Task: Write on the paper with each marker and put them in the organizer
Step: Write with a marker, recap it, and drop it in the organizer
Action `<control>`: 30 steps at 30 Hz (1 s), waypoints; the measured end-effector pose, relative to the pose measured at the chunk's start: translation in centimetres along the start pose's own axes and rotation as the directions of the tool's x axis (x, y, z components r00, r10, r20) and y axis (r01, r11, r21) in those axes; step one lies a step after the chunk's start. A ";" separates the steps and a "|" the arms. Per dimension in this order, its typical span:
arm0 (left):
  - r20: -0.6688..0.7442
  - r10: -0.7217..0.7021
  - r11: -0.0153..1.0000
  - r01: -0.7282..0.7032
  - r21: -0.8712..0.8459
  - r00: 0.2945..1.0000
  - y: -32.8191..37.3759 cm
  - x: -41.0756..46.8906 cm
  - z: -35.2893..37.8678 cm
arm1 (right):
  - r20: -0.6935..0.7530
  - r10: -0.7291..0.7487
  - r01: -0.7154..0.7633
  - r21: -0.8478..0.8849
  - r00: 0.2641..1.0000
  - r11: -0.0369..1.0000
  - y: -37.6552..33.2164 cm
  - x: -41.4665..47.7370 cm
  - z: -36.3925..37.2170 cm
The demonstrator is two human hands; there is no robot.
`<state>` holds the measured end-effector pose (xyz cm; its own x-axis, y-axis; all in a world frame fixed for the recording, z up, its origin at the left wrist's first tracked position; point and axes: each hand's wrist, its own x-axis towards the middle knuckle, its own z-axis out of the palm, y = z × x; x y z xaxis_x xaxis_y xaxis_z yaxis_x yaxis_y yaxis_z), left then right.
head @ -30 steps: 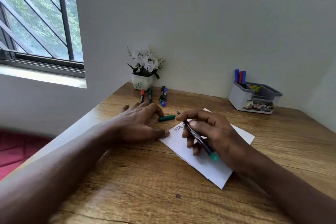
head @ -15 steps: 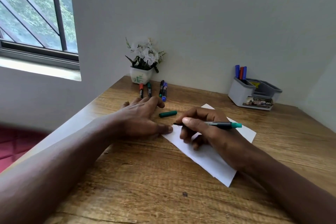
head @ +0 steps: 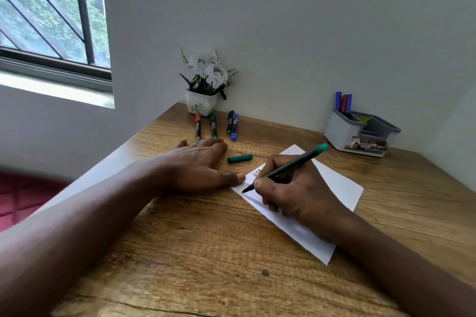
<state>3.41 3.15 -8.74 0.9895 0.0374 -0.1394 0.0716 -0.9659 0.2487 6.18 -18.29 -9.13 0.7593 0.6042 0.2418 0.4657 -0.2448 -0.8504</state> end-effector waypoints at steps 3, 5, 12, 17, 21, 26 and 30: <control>0.003 0.000 1.000 0.000 -0.001 1.000 0.0 0.0 -0.1 | -0.020 -0.024 0.023 -0.047 1.000 0.999 0.2 0.0 0.1; 0.003 -0.002 1.000 0.002 -0.007 1.000 0.1 0.0 -0.2 | -0.025 -0.033 0.031 -0.069 0.999 0.997 0.2 0.0 0.2; 0.004 -0.015 1.000 0.015 -0.024 1.000 0.3 -0.1 -0.3 | -0.007 -0.044 0.043 -0.101 0.999 0.994 0.0 0.1 0.2; 0.005 -0.017 0.999 0.017 -0.030 1.000 0.3 -0.1 -0.3 | 0.022 -0.030 0.033 -0.107 0.999 0.994 0.1 0.0 0.3; 0.004 -0.021 0.999 0.021 -0.030 1.000 0.3 0.0 -0.2 | 0.004 -0.031 0.031 -0.110 1.000 0.993 0.1 0.2 0.2; 0.003 -0.019 0.999 0.019 -0.027 1.000 0.3 0.0 -0.2 | 0.013 -0.027 0.028 -0.076 1.000 0.997 -0.1 0.0 0.1; -0.003 -0.015 0.999 0.015 -0.029 1.000 0.3 -0.1 -0.3 | -0.042 -0.018 0.015 -0.076 0.999 0.997 0.2 0.1 0.1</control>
<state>3.41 2.96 -8.41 0.9888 0.0527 -0.1399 0.0899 -0.9574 0.2744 6.27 -18.19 -9.32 0.7693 0.5760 0.2765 0.5100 -0.2930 -0.8087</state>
